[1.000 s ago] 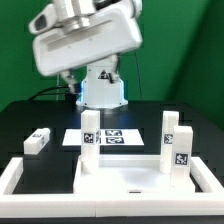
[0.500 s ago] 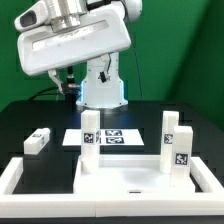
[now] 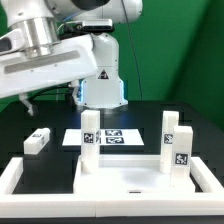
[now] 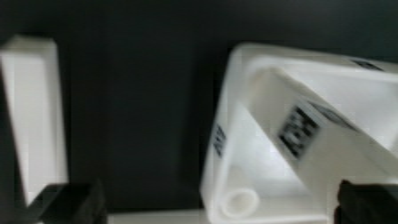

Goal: Assemble desk

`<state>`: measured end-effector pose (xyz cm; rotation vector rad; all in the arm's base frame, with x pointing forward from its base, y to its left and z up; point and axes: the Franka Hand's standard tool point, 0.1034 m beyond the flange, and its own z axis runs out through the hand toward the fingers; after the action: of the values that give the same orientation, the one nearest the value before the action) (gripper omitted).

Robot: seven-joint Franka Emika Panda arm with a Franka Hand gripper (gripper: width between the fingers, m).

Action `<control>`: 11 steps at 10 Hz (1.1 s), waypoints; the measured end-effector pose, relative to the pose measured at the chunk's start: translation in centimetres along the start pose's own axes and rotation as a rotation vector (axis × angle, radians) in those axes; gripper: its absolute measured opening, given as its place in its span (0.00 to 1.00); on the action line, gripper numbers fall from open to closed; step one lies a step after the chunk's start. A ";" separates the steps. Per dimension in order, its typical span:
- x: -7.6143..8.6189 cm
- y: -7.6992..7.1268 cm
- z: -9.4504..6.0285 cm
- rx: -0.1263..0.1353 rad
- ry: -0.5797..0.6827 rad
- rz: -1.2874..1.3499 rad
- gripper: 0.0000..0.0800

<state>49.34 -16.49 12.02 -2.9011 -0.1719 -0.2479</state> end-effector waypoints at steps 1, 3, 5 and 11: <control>-0.3 0.6 -0.2 0.002 0.011 0.015 0.81; -0.3 -0.5 0.2 0.016 -0.052 0.020 0.81; -0.6 -0.9 0.6 0.009 -0.272 0.083 0.81; -0.6 -2.3 1.6 0.116 -0.616 0.114 0.81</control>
Offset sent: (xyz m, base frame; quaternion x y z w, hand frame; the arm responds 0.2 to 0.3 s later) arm 0.0000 0.0000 0.0000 0.0000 -0.1938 0.0000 0.9810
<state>48.70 -13.95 10.88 -2.7610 -0.1121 0.6570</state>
